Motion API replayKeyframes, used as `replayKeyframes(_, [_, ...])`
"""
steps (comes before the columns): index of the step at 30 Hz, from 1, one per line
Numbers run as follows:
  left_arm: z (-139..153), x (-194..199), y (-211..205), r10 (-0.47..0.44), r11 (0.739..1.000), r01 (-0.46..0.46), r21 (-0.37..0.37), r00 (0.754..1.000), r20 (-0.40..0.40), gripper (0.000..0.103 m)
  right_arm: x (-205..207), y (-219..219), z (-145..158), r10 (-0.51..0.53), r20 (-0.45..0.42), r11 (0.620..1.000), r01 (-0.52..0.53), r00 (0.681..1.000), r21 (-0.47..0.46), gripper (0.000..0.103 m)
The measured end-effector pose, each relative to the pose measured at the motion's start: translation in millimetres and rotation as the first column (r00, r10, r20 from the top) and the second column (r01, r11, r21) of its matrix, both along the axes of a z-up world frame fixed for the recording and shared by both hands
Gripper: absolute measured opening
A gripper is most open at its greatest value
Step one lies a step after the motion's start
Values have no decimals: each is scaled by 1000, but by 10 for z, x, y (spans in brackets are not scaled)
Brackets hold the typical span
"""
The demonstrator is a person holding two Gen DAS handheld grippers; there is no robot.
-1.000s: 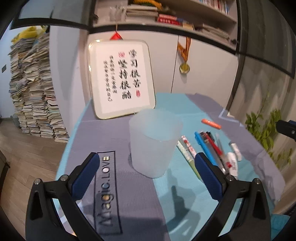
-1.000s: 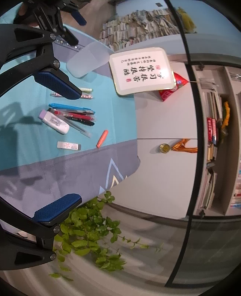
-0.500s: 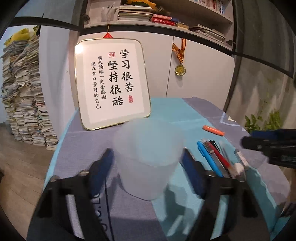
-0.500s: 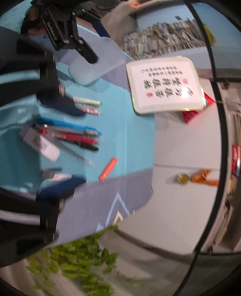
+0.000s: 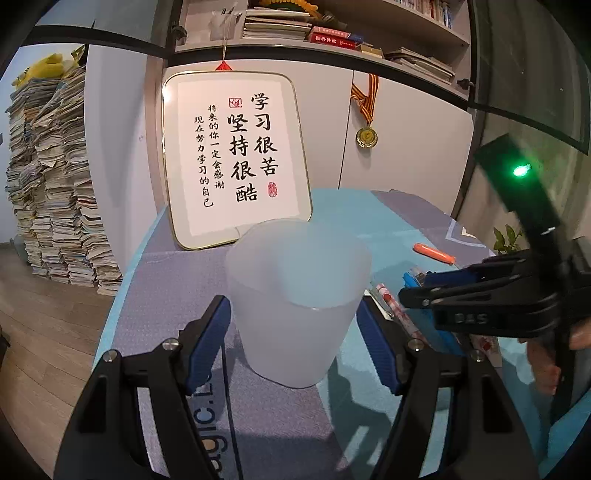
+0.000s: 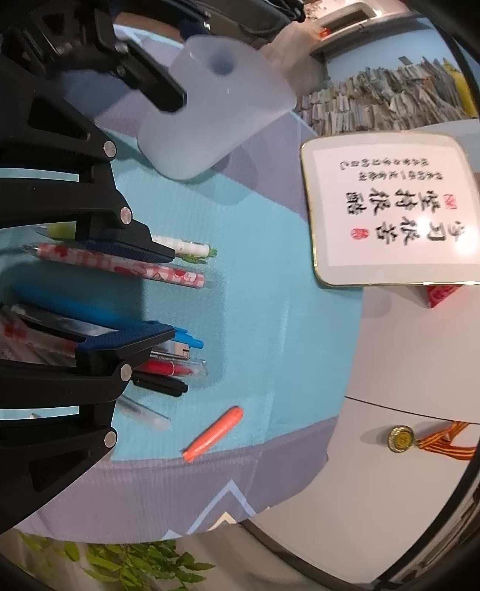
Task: Organize stationery
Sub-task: 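Move the left tool to the frosted cup while the right tool lowers onto the pens, then grasp the pink patterned pen with the right gripper and lift it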
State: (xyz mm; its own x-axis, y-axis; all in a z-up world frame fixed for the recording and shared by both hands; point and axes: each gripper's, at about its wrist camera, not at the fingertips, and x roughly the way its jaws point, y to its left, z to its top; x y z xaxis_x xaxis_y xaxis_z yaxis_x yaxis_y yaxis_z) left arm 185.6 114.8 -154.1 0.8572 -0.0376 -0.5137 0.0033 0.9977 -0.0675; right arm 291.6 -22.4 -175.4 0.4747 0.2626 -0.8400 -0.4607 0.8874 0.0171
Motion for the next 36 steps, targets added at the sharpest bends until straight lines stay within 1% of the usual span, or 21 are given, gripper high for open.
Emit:
replayKeyframes(4, [1, -13, -21, -8, 1000, 8, 4, 1000, 8, 67, 79, 59, -94, 19, -38, 1000, -19, 999, -3, 36])
replayKeyframes(8, [-6, -14, -17, -13, 1000, 13, -1, 1000, 7, 67, 191, 141, -170, 23, -54, 999, -25, 998, -28, 36])
replayKeyframes(11, [-9, -7, -22, -18, 1000, 18, -5, 1000, 3, 67, 229, 185, -179, 37, -32, 998, -39, 999, -43, 36])
replayKeyframes(12, [-11, -5, -21, -20, 1000, 20, -7, 1000, 2, 67, 234, 199, -172, 52, -37, 998, -53, 998, -35, 26])
replayKeyframes(13, [-13, -3, -19, -21, 1000, 21, -8, 1000, 1, 67, 231, 205, -168, 66, -48, 998, -67, 997, -19, 12])
replayKeyframes(15, [-15, -2, -6, -23, 1000, 23, -17, 1000, 0, 67, 201, 189, -121, 67, -46, 998, -67, 997, -3, 12])
replayKeyframes(19, [-19, -4, -2, -23, 1000, 23, -21, 1000, -1, 67, 115, 101, 119, 64, 10, 997, -64, 998, 43, 11])
replayKeyframes(21, [-18, -5, 1, -24, 999, 24, -22, 1000, 1, 67, 97, 67, 138, 73, -1, 996, -72, 997, 54, 11])
replayKeyframes(23, [-22, -3, 12, -24, 999, 24, -30, 1000, 0, 67, 113, 6, 115, 37, -12, 998, -37, 999, 51, 11])
replayKeyframes(24, [-25, 2, 19, -24, 999, 24, -36, 1000, 0, 67, 104, -35, 125, 30, -17, 997, -29, 999, 66, 9])
replayKeyframes(25, [-30, 6, 22, -25, 999, 25, -40, 1000, -2, 68, 82, -57, 154, 25, -17, 996, -23, 1000, 85, 4])
replayKeyframes(26, [-37, 16, 22, -26, 999, 26, -44, 1000, -8, 68, 57, -76, 208, 25, -3, 995, -25, 1000, 95, 4])
replayKeyframes(28, [-41, 20, 13, -26, 999, 26, -43, 1000, -14, 68, 45, -71, 269, 38, 22, 996, -39, 999, 77, 4])
replayKeyframes(29, [-42, 20, 10, -26, 999, 25, -41, 1000, -15, 68, 58, -49, 268, 50, 18, 997, -51, 999, 56, 4])
replayKeyframes(34, [-41, 10, 21, -25, 999, 24, -45, 1000, -12, 68, 246, 106, 2, 69, -85, 997, -71, 994, -12, 5])
replayKeyframes(36, [-41, 9, 23, -25, 999, 24, -46, 1000, -12, 68, 335, 176, -105, 63, -100, 996, -68, 993, -53, 7])
